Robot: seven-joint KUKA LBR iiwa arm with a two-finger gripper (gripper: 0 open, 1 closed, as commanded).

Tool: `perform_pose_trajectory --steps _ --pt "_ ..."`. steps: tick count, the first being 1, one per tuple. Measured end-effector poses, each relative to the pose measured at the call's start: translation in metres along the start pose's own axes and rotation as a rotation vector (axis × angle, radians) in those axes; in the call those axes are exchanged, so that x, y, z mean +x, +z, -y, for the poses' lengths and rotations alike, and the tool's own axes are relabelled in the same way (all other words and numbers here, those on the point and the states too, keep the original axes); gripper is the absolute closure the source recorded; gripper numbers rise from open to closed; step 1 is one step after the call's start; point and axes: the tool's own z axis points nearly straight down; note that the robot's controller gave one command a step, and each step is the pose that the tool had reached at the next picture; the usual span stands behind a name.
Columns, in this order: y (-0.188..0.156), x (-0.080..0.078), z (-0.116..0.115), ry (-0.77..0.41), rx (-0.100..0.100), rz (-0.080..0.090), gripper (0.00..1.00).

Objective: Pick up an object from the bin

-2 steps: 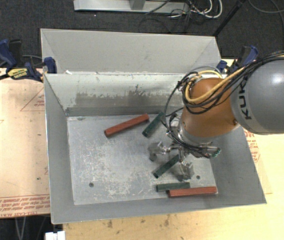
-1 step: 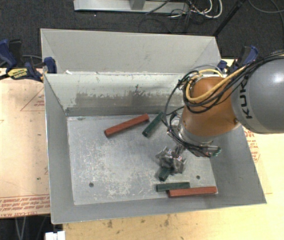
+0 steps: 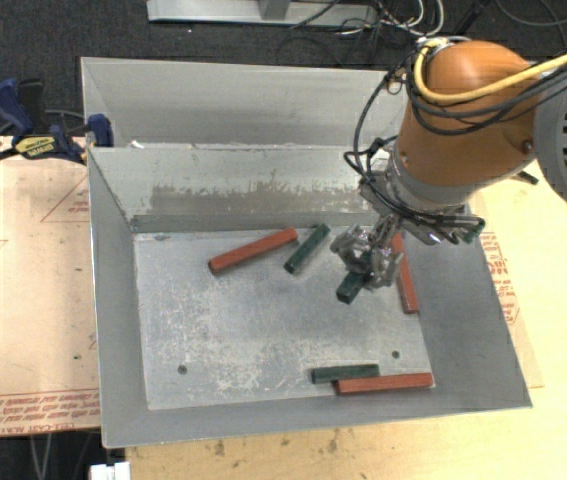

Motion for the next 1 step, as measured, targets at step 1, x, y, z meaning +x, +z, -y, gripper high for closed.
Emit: perform_pose_trajectory --steps 1 --pt "-0.0696 -0.0267 -0.0185 -0.165 -0.003 -0.002 1.00"
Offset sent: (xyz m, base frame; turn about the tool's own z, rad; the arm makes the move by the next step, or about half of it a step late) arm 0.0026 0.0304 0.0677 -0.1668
